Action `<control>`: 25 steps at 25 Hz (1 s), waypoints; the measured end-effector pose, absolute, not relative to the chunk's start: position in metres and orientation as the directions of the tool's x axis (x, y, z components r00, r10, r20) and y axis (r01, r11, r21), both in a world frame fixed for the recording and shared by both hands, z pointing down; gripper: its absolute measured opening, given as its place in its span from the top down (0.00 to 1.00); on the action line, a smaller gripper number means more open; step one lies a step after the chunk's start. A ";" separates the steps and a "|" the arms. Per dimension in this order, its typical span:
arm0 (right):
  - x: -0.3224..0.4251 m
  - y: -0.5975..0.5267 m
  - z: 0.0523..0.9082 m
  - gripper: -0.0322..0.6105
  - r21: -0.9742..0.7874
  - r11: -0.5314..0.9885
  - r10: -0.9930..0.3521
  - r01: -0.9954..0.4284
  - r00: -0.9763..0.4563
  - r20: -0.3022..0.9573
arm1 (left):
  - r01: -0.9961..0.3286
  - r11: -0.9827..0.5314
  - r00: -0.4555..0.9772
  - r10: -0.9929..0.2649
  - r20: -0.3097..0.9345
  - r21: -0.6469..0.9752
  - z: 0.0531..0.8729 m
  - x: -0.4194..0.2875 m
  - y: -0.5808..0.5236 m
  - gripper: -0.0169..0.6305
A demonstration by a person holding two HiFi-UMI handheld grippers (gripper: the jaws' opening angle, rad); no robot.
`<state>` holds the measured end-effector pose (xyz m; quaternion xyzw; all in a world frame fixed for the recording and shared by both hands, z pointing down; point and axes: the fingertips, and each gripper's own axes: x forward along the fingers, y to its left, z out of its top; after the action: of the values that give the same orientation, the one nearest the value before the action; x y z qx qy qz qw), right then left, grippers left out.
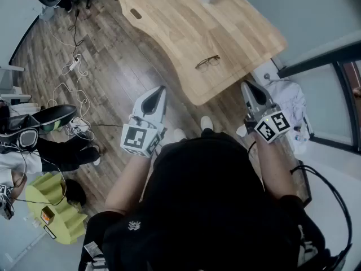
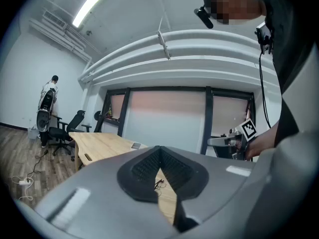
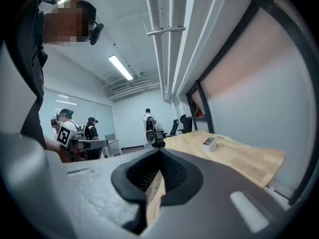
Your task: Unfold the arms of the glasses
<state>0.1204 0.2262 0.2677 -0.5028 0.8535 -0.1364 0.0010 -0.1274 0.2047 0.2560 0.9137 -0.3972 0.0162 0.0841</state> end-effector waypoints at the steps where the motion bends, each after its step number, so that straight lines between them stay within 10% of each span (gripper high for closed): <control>1: 0.117 0.227 0.269 0.95 -0.229 0.456 -0.859 -0.860 -0.493 0.138 | -0.725 -0.674 0.688 -0.719 0.097 0.141 0.257 -0.128 0.205 0.97; 25: 0.118 0.089 0.347 0.95 -0.232 0.681 -0.641 -0.694 -0.719 0.268 | -0.822 -0.551 0.570 -0.792 0.219 0.145 0.312 -0.076 0.113 0.97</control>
<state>0.1183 0.0886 0.3474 -0.3655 0.9132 -0.1602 -0.0825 -0.0764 0.1133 0.3118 0.8783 -0.4594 0.0643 0.1159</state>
